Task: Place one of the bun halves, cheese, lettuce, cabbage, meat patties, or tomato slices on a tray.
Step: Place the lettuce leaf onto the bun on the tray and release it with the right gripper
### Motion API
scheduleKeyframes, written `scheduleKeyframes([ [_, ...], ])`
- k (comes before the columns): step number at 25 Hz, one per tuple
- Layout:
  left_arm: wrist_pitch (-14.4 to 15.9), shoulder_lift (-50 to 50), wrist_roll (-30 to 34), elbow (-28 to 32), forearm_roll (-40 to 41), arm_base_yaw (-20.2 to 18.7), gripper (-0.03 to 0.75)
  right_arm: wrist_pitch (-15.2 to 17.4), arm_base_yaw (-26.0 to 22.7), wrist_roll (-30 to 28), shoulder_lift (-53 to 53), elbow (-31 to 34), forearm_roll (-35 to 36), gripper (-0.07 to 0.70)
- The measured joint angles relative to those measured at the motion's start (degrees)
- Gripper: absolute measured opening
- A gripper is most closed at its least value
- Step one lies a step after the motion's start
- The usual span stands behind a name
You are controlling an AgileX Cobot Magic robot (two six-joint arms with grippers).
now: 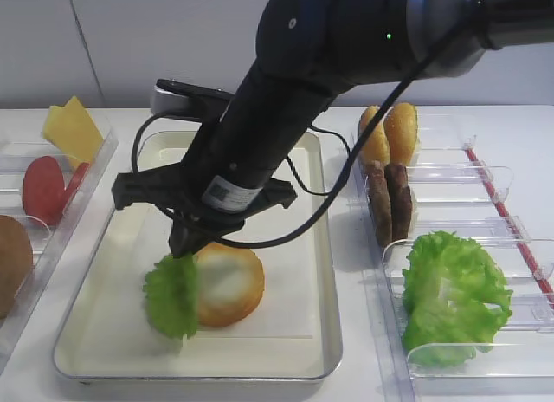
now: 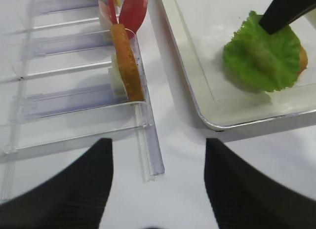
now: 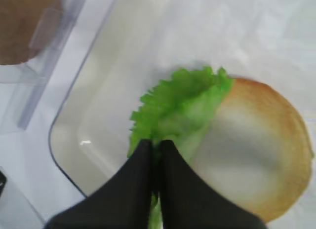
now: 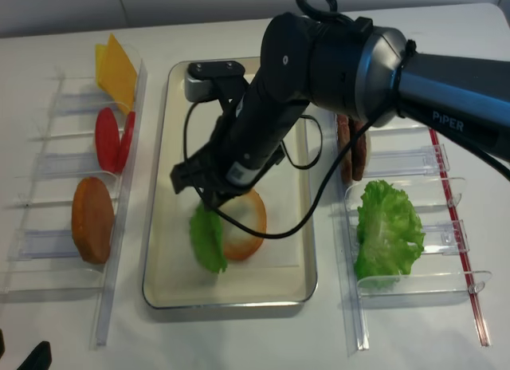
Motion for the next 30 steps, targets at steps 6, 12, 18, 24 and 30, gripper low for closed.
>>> scheduleKeyframes([
  [6,0.0,0.0,0.0,0.0,0.0,0.0,0.419,1.27,0.0,5.05,0.0,0.0,-8.3,0.052],
  [12,0.0,0.0,0.0,0.0,0.0,0.0,0.419,1.59,0.0,6.08,0.0,0.0,-10.63,0.052],
  [18,0.0,0.0,0.0,0.0,0.0,0.0,0.419,2.72,0.0,9.76,0.0,0.0,-14.93,0.052],
  [24,0.0,0.0,0.0,0.0,0.0,0.0,0.419,3.07,0.0,10.45,0.0,0.0,-16.58,0.052],
  [30,0.0,0.0,0.0,0.0,0.0,0.0,0.419,3.07,0.0,9.55,0.0,0.0,-16.83,0.073],
])
